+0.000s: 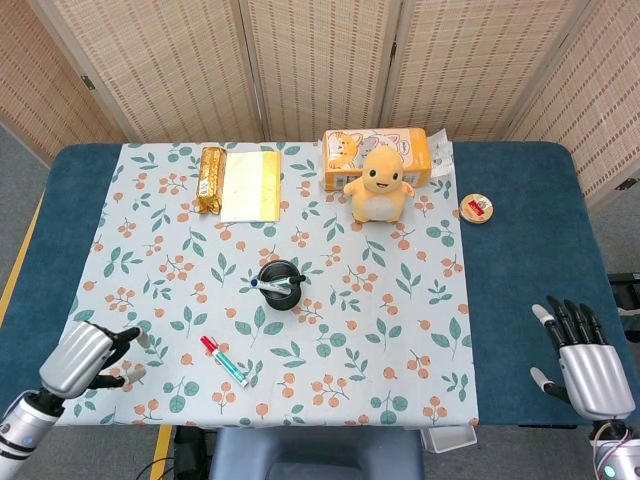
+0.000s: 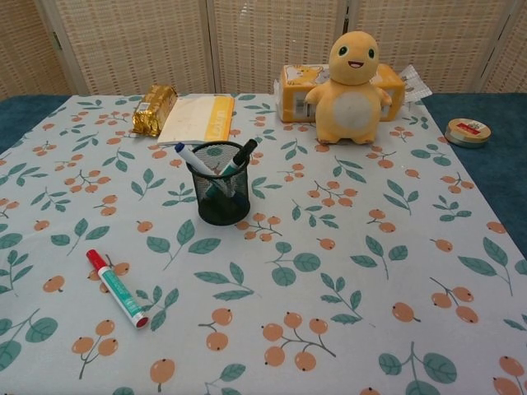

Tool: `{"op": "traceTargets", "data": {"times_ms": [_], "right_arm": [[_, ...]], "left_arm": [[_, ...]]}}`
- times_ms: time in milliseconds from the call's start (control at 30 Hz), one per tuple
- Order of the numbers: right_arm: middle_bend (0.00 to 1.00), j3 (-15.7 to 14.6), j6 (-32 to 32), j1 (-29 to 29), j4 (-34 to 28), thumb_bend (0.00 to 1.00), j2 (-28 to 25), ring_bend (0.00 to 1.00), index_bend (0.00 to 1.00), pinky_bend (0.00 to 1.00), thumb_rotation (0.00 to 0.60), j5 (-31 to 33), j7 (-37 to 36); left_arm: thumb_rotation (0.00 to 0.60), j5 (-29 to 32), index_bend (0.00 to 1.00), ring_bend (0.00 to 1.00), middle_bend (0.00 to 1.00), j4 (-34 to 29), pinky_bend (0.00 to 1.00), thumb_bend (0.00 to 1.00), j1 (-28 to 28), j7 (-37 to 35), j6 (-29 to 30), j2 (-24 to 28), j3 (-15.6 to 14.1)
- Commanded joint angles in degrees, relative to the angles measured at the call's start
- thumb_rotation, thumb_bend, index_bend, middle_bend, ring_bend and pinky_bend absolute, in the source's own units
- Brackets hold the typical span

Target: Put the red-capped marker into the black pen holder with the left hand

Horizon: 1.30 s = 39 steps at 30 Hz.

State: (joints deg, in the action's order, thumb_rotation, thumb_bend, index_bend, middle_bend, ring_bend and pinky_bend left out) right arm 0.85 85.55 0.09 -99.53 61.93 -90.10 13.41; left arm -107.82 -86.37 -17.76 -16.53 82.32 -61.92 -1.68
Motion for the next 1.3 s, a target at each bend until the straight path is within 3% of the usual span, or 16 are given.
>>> {"op": "traceTargets", "data": {"times_ms": [33, 167, 433, 967, 1300], "right_arm": [[0.03, -0.1, -0.29, 0.18, -0.02, 0.19, 0.06, 0.0, 0.1, 0.0, 0.6, 0.13, 0.26], [0.03, -0.17, -0.51, 0.35, 0.1, 0.19, 0.06, 0.0, 0.1, 0.0, 0.6, 0.23, 0.48], [0.02, 0.36, -1.19, 0.99, 0.58, 0.19, -0.21, 0.0, 0.1, 0.0, 0.6, 1.36, -0.31], [0.02, 0.41, -2.37, 2.17, 0.85, 0.19, 0.02, 0.0, 0.1, 0.0, 0.6, 1.83, -0.25], [0.02, 0.2, -2.22, 2.37, 1.08, 0.19, -0.32, 0.0, 0.1, 0.0, 0.6, 1.46, -1.25]], "left_arm": [[0.6, -1.6, 0.54, 0.98, 1.0, 0.27, 0.99, 0.11, -4.06, -2.32, -4.17, 0.92, -0.79], [0.6, -1.26, 0.53, 0.98, 1.0, 0.2, 0.99, 0.13, -7.6, -0.91, -9.15, 0.41, -0.47], [0.6, -0.46, 0.55, 0.98, 1.0, 1.88, 0.99, 0.31, -13.23, 5.22, -18.96, -2.02, -1.05], [0.6, 3.65, 0.55, 0.98, 1.0, -3.89, 0.99, 0.33, -21.53, 14.78, -34.13, -0.55, -2.11], [0.6, 10.09, 0.51, 0.97, 1.0, -8.14, 0.98, 0.33, -25.61, 22.45, -42.15, -2.96, 0.0]]}}
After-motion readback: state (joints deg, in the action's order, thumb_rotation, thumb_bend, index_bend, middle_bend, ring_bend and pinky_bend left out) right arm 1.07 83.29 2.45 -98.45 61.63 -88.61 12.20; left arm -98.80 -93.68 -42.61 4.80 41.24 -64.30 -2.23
